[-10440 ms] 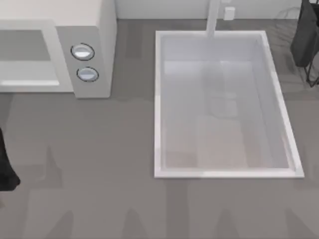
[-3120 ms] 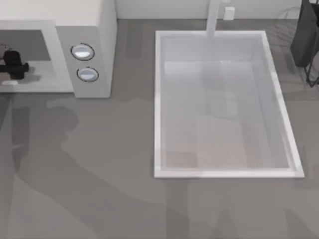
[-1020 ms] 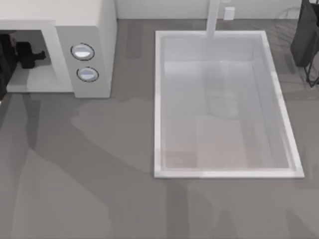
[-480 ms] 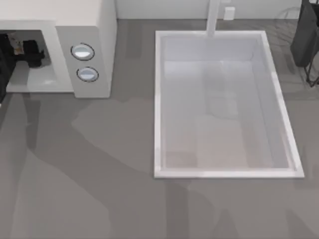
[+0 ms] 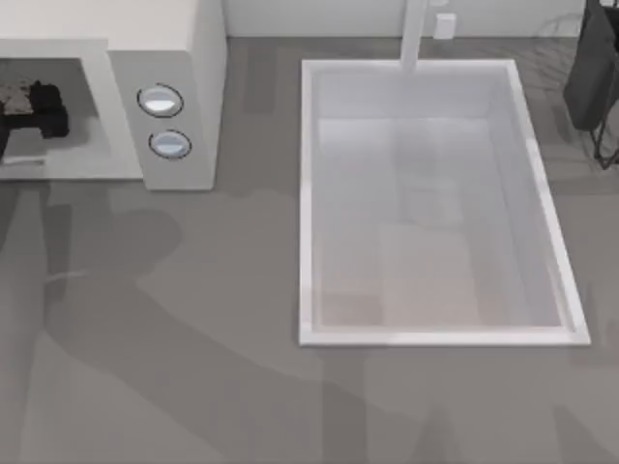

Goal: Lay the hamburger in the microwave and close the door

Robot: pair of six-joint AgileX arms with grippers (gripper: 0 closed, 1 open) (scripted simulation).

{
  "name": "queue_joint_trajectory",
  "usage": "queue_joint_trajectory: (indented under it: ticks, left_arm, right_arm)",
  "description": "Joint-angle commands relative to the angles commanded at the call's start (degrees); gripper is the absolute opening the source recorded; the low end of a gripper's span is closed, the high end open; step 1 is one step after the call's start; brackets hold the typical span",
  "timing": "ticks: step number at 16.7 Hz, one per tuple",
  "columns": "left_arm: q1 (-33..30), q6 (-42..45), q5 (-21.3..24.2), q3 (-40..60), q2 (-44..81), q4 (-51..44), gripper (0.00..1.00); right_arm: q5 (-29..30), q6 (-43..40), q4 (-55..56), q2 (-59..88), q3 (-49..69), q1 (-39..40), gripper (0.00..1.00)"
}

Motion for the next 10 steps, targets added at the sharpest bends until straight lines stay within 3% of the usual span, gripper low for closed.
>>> queue_joint_trajectory:
  ticks: [10]
  left_arm:
    - [2.66,1.05,2.33,-25.52,-9.59,14.06,1.00]
  right_arm:
    - [0.00,0.00,0.00,0.00,0.00,0.00,1.00]
